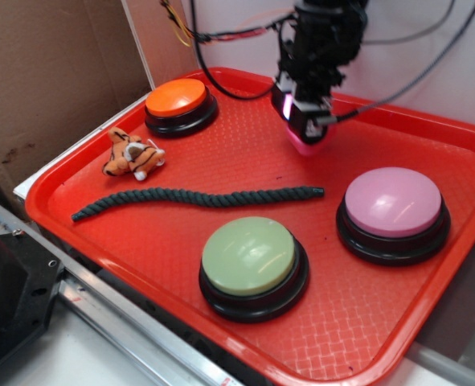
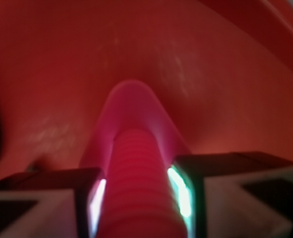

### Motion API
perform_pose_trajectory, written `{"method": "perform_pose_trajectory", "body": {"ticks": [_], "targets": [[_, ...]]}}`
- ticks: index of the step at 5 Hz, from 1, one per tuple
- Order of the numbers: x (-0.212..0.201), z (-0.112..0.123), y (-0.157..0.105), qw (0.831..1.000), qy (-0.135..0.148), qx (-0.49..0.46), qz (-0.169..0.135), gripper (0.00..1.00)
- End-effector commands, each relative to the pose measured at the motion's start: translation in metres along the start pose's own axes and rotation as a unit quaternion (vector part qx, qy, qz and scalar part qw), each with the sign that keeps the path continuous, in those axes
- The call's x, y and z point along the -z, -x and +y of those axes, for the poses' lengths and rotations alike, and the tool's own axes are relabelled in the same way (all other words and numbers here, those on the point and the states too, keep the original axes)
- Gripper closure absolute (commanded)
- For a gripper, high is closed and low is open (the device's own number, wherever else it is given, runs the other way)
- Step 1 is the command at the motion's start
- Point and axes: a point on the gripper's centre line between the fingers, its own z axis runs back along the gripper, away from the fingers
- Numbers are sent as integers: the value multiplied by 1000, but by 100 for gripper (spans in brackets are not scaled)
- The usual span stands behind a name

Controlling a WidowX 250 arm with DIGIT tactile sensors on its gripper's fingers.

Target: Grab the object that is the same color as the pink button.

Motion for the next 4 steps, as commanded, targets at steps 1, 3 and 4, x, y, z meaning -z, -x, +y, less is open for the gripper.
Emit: {"method": "perform_pose_trajectory", "body": {"ticks": [1,3,4], "targets": [[-108,-52,84,993,10,-72,-97,100],[-169,-71,130,989,11,-130,-63,100],[-184,-74,141,986,10,-163,-46,100]]}}
